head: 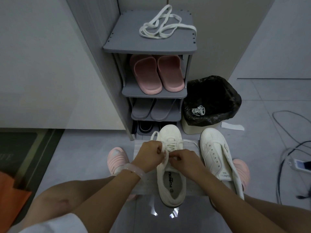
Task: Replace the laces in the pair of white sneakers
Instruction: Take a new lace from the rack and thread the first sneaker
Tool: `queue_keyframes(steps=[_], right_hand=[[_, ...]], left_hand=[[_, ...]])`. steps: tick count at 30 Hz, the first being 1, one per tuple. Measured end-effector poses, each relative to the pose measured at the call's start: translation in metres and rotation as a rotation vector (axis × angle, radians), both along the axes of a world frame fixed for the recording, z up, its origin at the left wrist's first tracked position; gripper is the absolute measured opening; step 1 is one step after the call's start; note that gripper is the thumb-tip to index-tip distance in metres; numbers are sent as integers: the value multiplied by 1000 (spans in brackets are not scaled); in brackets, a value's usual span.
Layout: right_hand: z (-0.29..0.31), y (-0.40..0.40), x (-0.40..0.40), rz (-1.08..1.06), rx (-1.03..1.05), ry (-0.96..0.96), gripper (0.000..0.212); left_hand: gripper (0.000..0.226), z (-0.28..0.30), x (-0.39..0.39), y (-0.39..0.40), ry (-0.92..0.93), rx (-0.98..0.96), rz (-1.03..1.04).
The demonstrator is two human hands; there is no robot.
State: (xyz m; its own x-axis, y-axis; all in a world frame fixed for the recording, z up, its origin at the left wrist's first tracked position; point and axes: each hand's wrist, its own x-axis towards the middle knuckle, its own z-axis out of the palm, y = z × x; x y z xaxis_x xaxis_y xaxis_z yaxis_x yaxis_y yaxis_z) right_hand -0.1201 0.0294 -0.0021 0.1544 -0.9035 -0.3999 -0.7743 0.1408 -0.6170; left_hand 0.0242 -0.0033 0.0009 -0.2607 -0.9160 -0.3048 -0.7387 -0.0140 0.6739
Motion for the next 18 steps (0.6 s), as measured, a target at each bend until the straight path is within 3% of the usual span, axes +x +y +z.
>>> queue_keyframes(steps=[3,7,10,14,18], right_hand=[[-1,0,1,-11,3,-7,26],[-3,-1,4,-32,-1,-3,22],[-4,-1,4,-55,-10,3,22],[-4,1,8,-109,-23,13,20],[-4,1,8,-113,-34,3,19]], left_hand=[[26,-2,5,0,176,226,207],[18,-7,6,2,273,330,249],[11,-6,6,2,259,293,198],[21,0,3,5,206,299,29],[32,0,4,8,166,176,45]])
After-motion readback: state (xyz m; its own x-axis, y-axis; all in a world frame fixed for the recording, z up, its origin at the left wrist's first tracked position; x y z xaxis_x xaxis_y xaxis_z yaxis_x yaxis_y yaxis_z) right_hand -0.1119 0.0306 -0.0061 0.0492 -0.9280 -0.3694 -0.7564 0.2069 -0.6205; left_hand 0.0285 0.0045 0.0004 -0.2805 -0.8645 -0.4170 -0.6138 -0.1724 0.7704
